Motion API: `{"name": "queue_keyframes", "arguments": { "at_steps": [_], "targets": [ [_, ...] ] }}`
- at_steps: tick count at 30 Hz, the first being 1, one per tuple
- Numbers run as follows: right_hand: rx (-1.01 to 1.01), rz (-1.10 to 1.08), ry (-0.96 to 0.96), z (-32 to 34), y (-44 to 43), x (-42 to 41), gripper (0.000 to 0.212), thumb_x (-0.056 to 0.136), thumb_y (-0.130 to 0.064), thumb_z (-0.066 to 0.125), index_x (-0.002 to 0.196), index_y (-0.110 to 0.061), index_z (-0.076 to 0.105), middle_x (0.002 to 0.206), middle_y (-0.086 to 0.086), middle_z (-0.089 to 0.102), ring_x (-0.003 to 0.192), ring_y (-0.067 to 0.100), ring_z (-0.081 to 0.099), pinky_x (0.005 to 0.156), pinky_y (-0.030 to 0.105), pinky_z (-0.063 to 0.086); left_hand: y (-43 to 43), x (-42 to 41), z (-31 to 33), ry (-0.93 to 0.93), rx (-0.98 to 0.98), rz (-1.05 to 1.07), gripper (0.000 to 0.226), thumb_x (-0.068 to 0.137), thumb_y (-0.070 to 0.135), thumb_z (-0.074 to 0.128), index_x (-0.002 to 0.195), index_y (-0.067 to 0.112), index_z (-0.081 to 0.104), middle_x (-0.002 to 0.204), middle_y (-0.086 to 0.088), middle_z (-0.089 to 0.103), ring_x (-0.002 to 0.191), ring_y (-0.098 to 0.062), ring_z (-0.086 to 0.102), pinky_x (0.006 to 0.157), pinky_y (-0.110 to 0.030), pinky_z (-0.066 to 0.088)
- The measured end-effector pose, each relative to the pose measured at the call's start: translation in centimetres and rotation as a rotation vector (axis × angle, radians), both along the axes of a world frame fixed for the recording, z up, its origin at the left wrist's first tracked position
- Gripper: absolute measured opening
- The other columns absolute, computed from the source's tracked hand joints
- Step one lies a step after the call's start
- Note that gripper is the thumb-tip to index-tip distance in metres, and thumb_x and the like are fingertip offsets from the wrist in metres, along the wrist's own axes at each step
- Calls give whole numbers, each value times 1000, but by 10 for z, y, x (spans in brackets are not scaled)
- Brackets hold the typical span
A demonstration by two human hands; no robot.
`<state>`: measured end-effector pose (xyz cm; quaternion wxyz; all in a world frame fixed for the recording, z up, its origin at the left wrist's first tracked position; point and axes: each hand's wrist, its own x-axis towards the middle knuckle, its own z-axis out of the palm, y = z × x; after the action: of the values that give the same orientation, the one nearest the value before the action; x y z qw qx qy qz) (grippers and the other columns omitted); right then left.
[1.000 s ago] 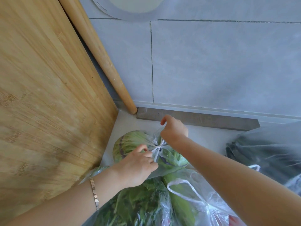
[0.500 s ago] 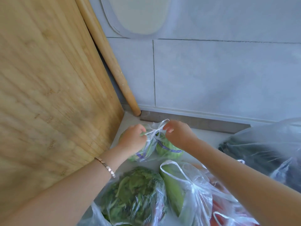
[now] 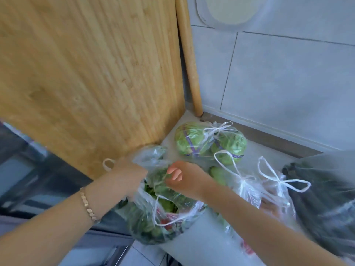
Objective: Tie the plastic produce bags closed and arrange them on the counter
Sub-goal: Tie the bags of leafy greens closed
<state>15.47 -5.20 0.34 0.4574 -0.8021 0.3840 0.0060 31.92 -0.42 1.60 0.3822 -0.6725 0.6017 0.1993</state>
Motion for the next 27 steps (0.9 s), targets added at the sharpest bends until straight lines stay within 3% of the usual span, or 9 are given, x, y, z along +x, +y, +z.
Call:
{"name": "queue_keyframes", "arguments": {
  "at_steps": [4, 7, 9, 11, 15, 17, 21, 24, 27],
  "targets": [
    [-145, 178, 183, -43, 26, 21, 63, 84, -17, 58, 141, -26, 31, 141, 8, 36, 129, 28, 37, 105, 39, 40, 24, 3, 4, -115, -230, -69, 31, 87, 1, 47, 112, 18, 57, 71, 5, 38, 76, -19, 42, 89, -33, 28],
    [-311, 377, 271, -66, 45, 27, 55, 84, -10, 55, 135, -22, 40, 148, 8, 22, 135, 32, 25, 108, 43, 34, 35, 8, 3, -35, -433, -1, 18, 91, 7, 44, 98, 20, 56, 72, 6, 47, 74, -19, 48, 75, -29, 24],
    [-384, 400, 280, -74, 52, 28, 35, 86, -13, 53, 121, -13, 53, 144, 9, 29, 131, 30, 30, 106, 41, 34, 40, 10, 1, 104, -653, 52, 20, 96, 18, 41, 78, 22, 48, 72, 5, 51, 68, -18, 49, 70, -28, 26],
    [-332, 233, 265, -76, 45, 23, 27, 86, -12, 50, 112, -10, 58, 130, 9, 41, 119, 27, 41, 97, 36, 40, 40, 13, 0, 288, -912, 99, 34, 98, 25, 40, 64, 18, 38, 57, 5, 40, 51, -16, 36, 58, -29, 28],
    [-276, -148, 174, -61, 13, 1, 27, 95, -33, 43, 86, -16, 63, 92, 1, 49, 90, 28, 60, 81, 32, 48, 18, 22, 12, 544, -1178, 313, 31, 95, 34, 44, 76, 11, 54, 69, 0, 47, 60, -16, 42, 55, -28, 33],
    [-132, -364, 51, -49, -4, -11, 38, 96, -39, 39, 69, -17, 54, 73, 4, 57, 74, 27, 61, 77, 35, 50, 0, 21, 17, 643, -1194, 477, 25, 91, 40, 50, 86, 16, 53, 72, 4, 46, 62, -15, 46, 55, -29, 36],
    [285, -830, -602, -16, -22, -28, 32, 91, -31, 51, 70, -9, 60, 60, 2, 67, 57, 16, 62, 67, 28, 56, -22, 16, 14, 972, -1135, 795, 34, 83, 38, 64, 74, 11, 44, 62, -2, 54, 53, -13, 59, 61, -33, 48],
    [217, -839, -717, 12, -20, -33, 19, 73, -30, 64, 74, -12, 62, 62, -2, 72, 62, 9, 67, 71, 23, 57, -33, 15, 9, 1143, -1167, 818, 43, 77, 29, 73, 62, 17, 35, 53, 0, 59, 68, -20, 71, 65, -38, 48],
    [196, -740, -731, 35, -2, -27, 15, 65, -15, 70, 72, -12, 58, 65, -2, 73, 66, 7, 69, 68, 17, 56, -38, 9, 10, 1314, -1116, 829, 35, 77, 26, 73, 62, 8, 46, 63, -5, 71, 74, -16, 71, 74, -31, 51]
  ]
}}
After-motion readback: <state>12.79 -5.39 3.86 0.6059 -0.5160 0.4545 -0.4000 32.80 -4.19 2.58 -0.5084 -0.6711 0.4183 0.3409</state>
